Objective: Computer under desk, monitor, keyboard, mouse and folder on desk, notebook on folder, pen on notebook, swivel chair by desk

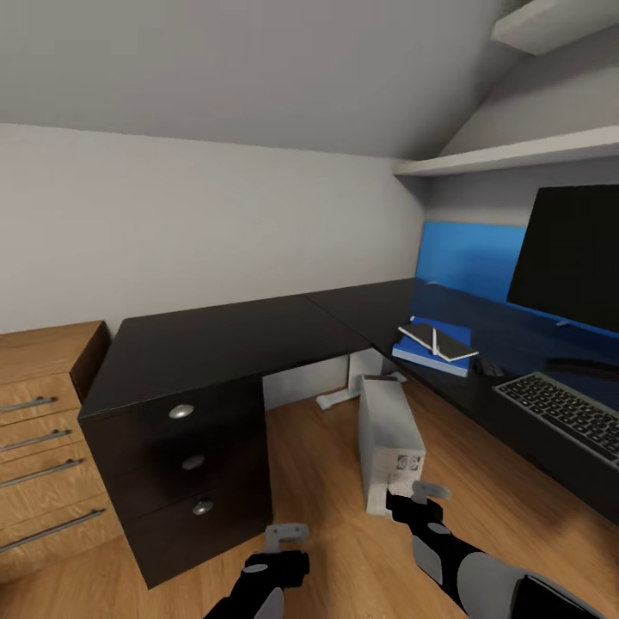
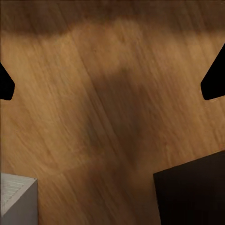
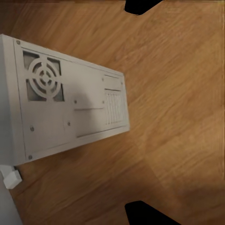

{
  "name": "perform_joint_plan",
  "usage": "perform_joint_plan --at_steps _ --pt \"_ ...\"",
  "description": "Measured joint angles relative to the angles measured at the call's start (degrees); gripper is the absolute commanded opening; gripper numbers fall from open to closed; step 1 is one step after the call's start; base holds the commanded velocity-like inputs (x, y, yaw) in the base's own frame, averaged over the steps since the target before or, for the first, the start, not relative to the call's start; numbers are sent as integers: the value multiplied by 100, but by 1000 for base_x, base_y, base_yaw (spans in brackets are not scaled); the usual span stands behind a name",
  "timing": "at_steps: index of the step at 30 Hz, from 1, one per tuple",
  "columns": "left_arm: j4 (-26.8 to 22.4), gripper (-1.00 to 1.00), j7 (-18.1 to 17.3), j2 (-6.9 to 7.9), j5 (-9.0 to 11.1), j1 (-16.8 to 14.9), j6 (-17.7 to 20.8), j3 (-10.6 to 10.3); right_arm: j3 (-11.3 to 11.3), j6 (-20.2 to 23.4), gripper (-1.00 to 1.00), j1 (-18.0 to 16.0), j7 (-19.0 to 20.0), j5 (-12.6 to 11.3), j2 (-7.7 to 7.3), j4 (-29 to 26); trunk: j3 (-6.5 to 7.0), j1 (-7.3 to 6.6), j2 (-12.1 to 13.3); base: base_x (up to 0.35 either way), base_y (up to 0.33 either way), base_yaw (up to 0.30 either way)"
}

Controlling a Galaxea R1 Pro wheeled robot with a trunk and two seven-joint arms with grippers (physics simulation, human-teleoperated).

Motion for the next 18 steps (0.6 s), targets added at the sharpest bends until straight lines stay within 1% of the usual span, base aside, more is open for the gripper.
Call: perform_joint_plan --at_steps 2,5,7,9,11,15,16,17,18 --pt "16 100 1 0 4 0 1 10 5 -2 100 0 1 0 5 0 36 -44 80 -340 0 0" --pt "128 100 -7 1 6 0 7 86 11 -6 100 0 2 5 28 -4 90 -110 201 -340 0 0" --pt "233 100 -18 -2 7 0 14 156 15 -9 100 2 3 8 48 -6 126 -154 281 -340 0 2" --pt "425 100 -38 -11 3 0 22 274 19 -39 100 4 2 12 86 -3 161 -198 361 -313 0 39" --pt "639 100 -51 -14 1 1 17 375 21 -189 100 7 -3 19 142 13 194 -243 441 -175 0 122" --pt "802 100 -56 15 -1 1 0 484 21 -475 100 12 -4 26 184 27 251 -332 602 -82 0 170" --pt "872 100 -58 84 -13 0 -15 659 23 -726 100 23 -2 27 203 34 264 -354 642 -33 0 195" --pt "888 100 -58 115 -11 0 -22 738 21 -813 100 28 -1 25 208 38 277 -377 682 -21 0 202" --pt "909 100 -59 167 -17 0 -34 891 20 -965 100 41 1 24 213 44 290 -399 722 -17 0 204"
